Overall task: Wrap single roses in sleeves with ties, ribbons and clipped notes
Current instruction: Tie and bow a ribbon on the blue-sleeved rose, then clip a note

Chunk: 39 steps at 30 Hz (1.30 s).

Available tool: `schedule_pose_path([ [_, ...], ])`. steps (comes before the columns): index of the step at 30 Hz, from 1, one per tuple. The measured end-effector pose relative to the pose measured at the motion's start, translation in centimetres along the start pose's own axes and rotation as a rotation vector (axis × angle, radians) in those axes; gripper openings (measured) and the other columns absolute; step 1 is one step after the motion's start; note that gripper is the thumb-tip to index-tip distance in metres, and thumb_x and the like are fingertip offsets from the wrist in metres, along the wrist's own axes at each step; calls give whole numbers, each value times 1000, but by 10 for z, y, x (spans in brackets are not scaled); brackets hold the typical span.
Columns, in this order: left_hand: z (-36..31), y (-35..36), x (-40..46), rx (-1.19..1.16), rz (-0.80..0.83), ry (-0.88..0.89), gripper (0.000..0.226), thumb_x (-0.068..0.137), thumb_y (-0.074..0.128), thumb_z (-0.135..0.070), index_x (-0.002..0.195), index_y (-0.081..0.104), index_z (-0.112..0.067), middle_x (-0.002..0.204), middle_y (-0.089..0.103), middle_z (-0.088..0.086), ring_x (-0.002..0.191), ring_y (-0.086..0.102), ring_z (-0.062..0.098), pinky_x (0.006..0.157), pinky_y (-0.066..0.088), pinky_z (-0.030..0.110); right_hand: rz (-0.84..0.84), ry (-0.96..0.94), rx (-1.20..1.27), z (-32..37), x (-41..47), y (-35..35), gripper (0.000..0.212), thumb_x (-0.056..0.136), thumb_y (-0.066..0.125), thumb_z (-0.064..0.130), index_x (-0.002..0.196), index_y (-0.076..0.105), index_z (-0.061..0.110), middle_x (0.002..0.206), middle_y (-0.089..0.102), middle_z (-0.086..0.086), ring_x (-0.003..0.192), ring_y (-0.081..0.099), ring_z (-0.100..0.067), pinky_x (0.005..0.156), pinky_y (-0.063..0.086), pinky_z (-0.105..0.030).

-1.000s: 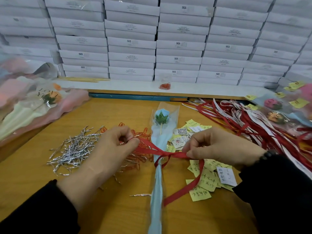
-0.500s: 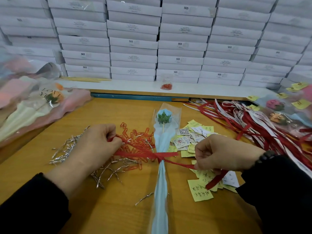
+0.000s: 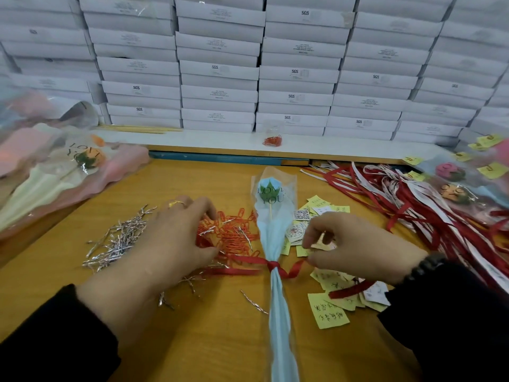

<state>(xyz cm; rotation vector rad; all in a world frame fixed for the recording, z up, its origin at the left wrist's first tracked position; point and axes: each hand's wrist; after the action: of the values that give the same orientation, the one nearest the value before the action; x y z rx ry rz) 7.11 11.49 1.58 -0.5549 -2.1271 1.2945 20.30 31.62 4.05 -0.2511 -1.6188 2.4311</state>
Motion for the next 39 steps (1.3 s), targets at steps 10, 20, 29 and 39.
schedule_pose_path([
  [10,-21,45,-8,-23,-22,321,18,87,57,-41,104,62,-36,101,41,-17,106,35,6,77,17,20,-150,-58,-6,30,5,30,26,91,36,20,79,58,14,81,58,-2,84,53,-23,77,34,-33],
  [20,-22,45,-9,-57,-51,336,4,87,58,-30,84,59,-28,91,49,-13,90,32,4,75,19,22,-309,32,91,33,-3,20,22,89,41,19,85,62,18,81,59,5,86,55,-18,93,40,-40],
  [29,-23,41,-15,-196,-41,321,11,88,58,-26,80,50,-27,80,56,-12,85,45,11,85,32,30,45,-76,78,32,1,36,30,87,57,41,79,63,13,76,57,2,71,49,-11,68,36,-27],
  [39,-21,42,-17,-260,18,294,27,90,55,-26,72,37,-37,64,45,-13,70,44,6,72,32,17,102,38,631,25,2,33,17,93,52,8,75,52,6,50,59,2,34,47,-5,34,35,-14],
])
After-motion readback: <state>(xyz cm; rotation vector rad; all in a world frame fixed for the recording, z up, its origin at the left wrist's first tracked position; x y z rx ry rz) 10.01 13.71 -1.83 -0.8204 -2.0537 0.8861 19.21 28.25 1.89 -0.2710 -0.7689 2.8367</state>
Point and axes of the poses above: each hand's wrist, its own x-axis towards the middle knuckle, its own y-axis out of the palm, z = x × y
